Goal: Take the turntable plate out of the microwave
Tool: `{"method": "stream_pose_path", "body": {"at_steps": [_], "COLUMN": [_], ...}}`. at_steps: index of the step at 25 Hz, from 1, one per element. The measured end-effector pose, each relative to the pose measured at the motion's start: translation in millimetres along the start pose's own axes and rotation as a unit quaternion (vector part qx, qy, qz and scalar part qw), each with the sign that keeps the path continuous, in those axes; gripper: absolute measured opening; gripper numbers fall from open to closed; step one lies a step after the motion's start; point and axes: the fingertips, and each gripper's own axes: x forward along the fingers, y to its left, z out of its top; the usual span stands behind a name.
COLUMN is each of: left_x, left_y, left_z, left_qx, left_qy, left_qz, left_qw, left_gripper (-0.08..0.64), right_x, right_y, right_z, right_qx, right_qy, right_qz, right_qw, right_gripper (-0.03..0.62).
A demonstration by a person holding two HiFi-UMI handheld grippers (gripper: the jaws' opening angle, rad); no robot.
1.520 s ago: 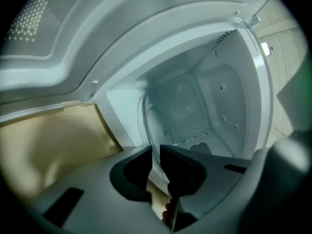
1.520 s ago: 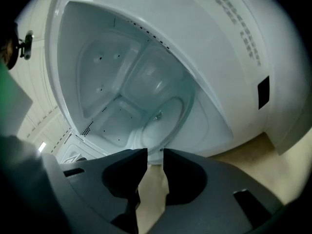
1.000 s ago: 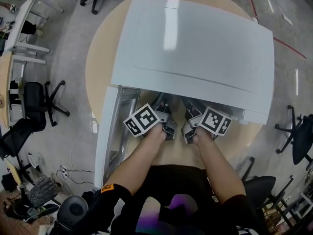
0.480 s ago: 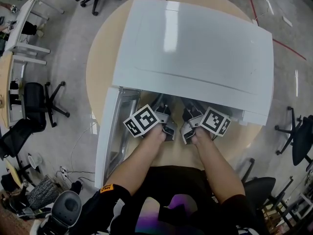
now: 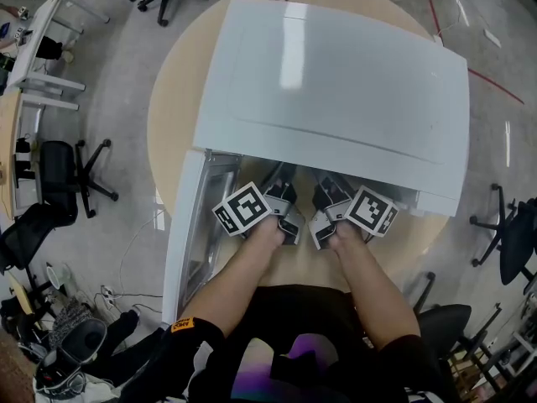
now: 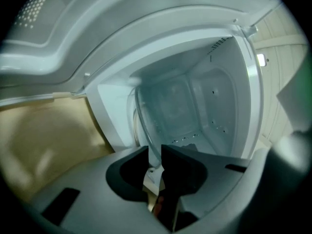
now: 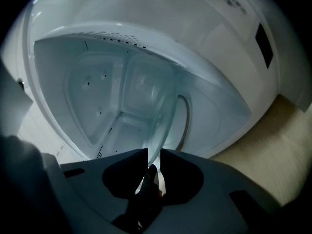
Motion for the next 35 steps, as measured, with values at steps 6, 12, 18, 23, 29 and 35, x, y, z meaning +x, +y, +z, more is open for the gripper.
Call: {"method": "stream_pose_path", "body": {"at_steps": [6, 12, 18, 23, 29, 35], "left_x": [6.3, 16.4, 20.4, 18.5, 19.1, 17.3], "left_y": [0.4, -0.9, 2.8, 1.0, -7.0, -12.4], "left_z": [5.9, 14.9, 15.2, 13.7, 17.3, 15.2], "left_qx": [-0.026, -0.04, -0.061, -0.088, -0.088, -0.091], "left_qy": [-0.015, -0.025, -0.035, -0.043, -0.041, -0.034], "left_qz": [-0.007, -0.014, -0.01, -0.016, -0.023, -0.02], "left_qw": [0.9995, 0.9988, 0.9975, 0.9951, 0.995, 0.9951], "left_gripper": [0.147, 0.149, 0.112, 0.086, 0.077, 0.077], "right_x": [-1.7, -1.2, -0.3, -0.9, 2.0, 7.7], "right_y": [5.3, 6.3, 3.2, -3.6, -3.6, -1.9], "right_z": [2.0, 1.7, 3.0, -0.1, 1.4, 9.3], "right_qx": [0.003, 0.006, 0.011, 0.023, 0.043, 0.072], "right_qy": [-0.002, 0.0, -0.002, -0.003, -0.014, -0.027], "right_qz": [0.006, 0.006, 0.007, 0.002, 0.014, 0.022], "right_qw": [1.0, 1.0, 1.0, 1.0, 0.999, 0.997], "right_gripper": [0.087, 0.087, 0.086, 0.087, 0.087, 0.087]}}
